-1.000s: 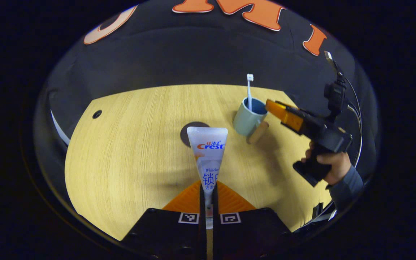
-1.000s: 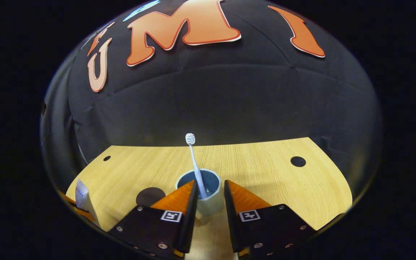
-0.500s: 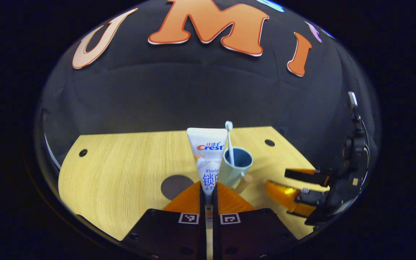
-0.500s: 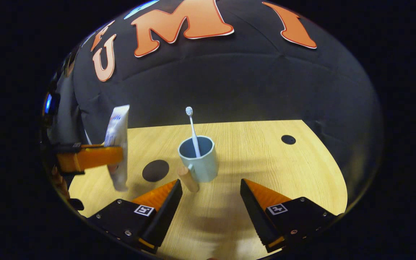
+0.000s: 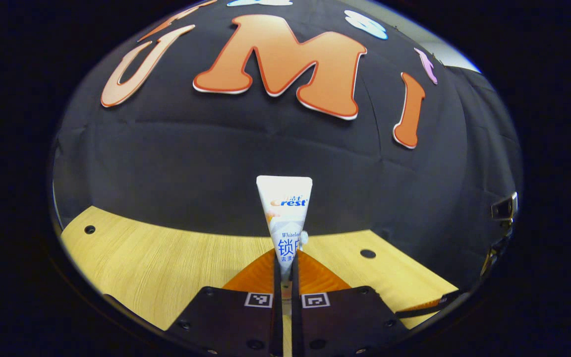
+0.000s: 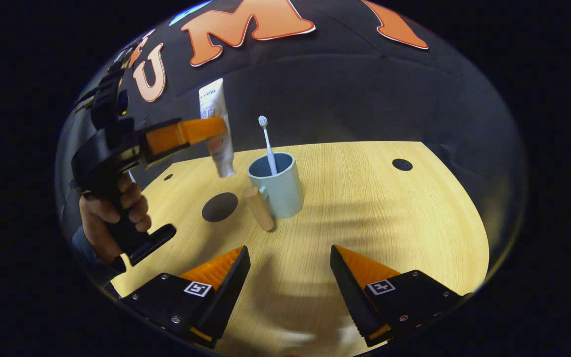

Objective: Put the toothbrush and toothpaste on the desktop into the cup, then pick up the cup and place it on the coaster on the desktop.

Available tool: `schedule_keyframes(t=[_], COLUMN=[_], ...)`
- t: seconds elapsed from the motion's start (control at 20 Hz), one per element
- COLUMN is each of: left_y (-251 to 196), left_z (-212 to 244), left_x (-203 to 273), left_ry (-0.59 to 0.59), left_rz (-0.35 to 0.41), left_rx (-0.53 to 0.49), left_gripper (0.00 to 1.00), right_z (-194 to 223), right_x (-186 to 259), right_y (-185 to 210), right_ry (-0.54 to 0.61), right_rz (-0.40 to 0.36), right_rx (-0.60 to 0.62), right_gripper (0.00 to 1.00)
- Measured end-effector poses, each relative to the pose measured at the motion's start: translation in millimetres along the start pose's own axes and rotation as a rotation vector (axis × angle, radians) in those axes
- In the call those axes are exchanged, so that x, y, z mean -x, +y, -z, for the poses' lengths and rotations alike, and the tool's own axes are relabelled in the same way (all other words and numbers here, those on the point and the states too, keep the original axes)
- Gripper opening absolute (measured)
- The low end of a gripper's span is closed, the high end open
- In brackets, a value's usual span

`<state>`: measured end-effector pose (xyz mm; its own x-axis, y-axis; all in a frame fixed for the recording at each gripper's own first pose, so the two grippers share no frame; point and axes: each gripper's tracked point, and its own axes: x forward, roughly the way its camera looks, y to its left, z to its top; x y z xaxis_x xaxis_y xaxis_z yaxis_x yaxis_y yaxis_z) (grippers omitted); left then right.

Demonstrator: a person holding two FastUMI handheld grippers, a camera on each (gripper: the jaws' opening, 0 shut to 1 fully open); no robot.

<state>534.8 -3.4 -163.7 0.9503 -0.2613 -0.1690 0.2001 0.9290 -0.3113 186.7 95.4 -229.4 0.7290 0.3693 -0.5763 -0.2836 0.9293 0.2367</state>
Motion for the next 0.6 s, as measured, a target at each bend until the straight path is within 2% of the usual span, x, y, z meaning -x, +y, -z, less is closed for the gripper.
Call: schedule_keyframes(t=[0.35, 0.6], left_y=[-33.4, -35.6], left_z=[-22.0, 19.3], left_x=[-17.5, -29.1], left_ry=[-0.202, -0.162], left_rz=[0.054, 0.049], left_rx=[-0.031, -0.054], left_gripper=[0.07, 0.07], right_z=[-3.5, -9.0], right_x=[2.2, 6.5], right_y=[-3.0, -11.2], right_ry=[-0.029, -0.048], right_rz=[-0.016, -0.018], right_rx=[-0.004, -0.022], right_gripper=[0.98, 0.99])
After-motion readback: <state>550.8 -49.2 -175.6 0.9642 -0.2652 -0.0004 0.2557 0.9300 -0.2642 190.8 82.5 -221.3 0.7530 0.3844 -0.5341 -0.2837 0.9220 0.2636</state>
